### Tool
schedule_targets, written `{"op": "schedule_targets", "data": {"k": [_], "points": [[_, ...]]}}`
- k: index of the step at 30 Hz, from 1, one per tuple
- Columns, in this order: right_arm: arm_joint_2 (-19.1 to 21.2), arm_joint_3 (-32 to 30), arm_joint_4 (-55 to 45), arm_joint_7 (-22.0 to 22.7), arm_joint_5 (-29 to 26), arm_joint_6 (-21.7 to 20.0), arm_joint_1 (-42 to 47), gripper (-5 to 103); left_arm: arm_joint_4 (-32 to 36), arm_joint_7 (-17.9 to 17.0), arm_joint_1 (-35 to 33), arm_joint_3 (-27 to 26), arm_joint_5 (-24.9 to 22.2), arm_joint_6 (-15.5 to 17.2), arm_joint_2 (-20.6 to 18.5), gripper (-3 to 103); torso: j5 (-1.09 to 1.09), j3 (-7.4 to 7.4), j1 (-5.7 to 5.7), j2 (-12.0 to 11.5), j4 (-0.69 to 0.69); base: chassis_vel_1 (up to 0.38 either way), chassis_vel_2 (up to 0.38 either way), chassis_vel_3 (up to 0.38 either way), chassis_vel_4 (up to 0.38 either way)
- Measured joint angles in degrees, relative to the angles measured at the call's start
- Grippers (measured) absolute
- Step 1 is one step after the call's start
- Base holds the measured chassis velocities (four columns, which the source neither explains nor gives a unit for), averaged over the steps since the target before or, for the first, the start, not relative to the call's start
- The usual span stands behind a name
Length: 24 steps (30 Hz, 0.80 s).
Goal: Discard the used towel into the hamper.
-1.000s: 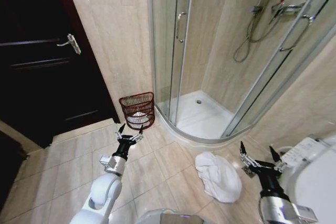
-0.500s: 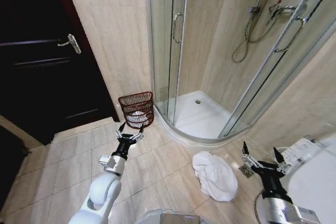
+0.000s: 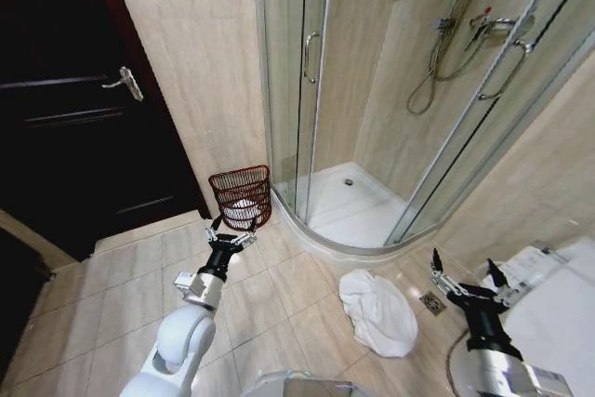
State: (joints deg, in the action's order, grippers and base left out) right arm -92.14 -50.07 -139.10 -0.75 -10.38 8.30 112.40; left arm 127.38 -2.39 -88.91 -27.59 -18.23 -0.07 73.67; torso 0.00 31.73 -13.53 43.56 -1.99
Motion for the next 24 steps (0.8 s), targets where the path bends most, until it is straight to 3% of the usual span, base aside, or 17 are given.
{"op": "schedule_targets", "data": {"k": [9,11,16,21,24], "points": [[0.0,0.22,-0.32,-0.07,-0.51,-0.3,-0.1,100,0.52,-2.17,1.18,1.7,0.47,0.97,-0.11,100,0.0,1.4,-1.09,2.5,0.0,0.0,0.0,0.0,0.0],[0.0,0.12,-0.52,-1.87,-2.19,-0.28,0.16,100,-0.02,-4.81,3.33,1.94,0.48,2.03,-0.19,100,0.0,1.89,-1.43,3.33,0.0,0.0,0.0,0.0,0.0],[0.0,0.21,-0.29,-5.58,-4.43,-1.27,-1.11,100,-3.07,-6.63,8.15,-0.69,0.23,3.33,-1.19,100,0.0,2.65,-2.0,4.64,0.01,0.0,0.0,0.0,0.0],[0.0,1.2,0.7,-7.11,-3.46,-1.64,-2.38,100,-5.01,-6.57,9.91,-3.38,0.3,3.48,-1.16,100,-0.01,3.25,-2.48,5.7,0.0,0.0,0.0,0.0,0.0],[0.0,1.86,1.53,-7.55,-0.83,-1.52,-3.27,100,-5.23,-4.77,9.24,-5.46,-0.92,3.17,-1.13,100,-0.01,3.85,-2.98,6.82,0.0,0.0,0.0,0.0,0.0]]}}
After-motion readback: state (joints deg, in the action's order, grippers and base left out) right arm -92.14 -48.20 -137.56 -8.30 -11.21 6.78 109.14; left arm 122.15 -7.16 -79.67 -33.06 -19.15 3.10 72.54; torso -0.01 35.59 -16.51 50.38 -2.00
